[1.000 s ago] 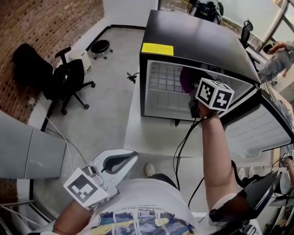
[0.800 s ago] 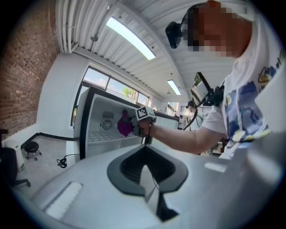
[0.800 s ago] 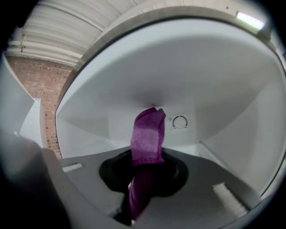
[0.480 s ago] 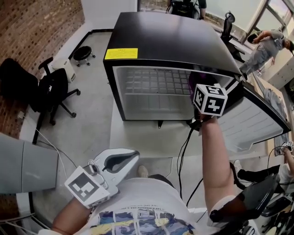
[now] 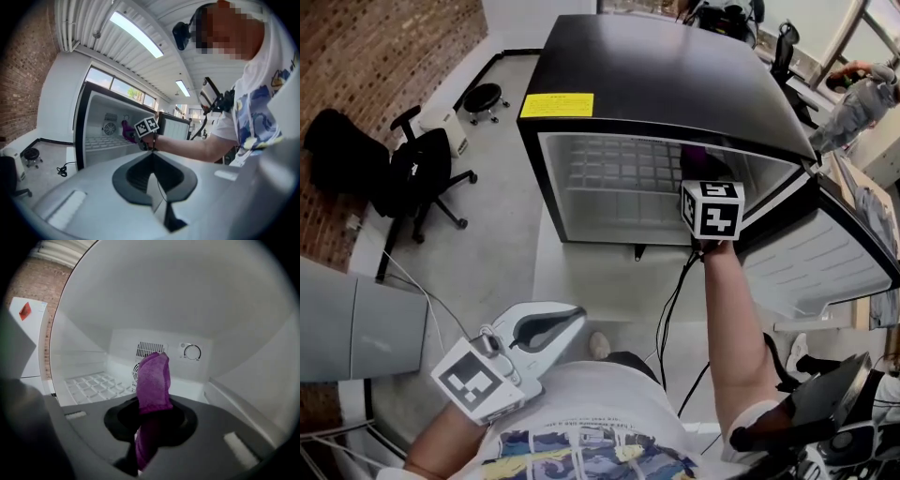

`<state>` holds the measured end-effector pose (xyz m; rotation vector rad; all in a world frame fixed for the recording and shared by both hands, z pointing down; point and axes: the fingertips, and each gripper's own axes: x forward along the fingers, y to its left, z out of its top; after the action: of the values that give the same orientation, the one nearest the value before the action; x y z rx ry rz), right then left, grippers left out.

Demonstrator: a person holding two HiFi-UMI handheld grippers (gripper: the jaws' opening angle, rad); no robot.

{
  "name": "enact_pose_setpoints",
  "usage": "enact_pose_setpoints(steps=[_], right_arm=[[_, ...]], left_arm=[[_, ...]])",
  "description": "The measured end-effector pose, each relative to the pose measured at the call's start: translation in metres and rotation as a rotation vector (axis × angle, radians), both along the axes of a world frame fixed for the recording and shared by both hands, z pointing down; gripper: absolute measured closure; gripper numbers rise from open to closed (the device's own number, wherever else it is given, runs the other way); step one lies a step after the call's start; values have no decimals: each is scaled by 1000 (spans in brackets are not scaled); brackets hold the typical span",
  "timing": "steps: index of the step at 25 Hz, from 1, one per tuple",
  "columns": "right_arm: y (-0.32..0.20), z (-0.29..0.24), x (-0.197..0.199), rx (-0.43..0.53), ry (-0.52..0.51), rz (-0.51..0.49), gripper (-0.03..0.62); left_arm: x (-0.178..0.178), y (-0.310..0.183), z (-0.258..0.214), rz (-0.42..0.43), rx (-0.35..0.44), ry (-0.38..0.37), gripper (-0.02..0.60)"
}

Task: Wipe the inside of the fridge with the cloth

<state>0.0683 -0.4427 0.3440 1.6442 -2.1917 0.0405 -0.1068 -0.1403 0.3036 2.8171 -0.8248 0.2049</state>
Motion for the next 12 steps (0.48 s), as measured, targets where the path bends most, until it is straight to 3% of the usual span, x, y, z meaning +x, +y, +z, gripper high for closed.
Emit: enact_pose_setpoints(steps=[7,12], right_arm=[[0,0,-29,-9,-36,-39,540],[2,0,-58,-19,-47,-82,540]], left_arm=[[-15,9,8,-25,-14,-34,575],[-18,13,-7,-73,-44,23,575]])
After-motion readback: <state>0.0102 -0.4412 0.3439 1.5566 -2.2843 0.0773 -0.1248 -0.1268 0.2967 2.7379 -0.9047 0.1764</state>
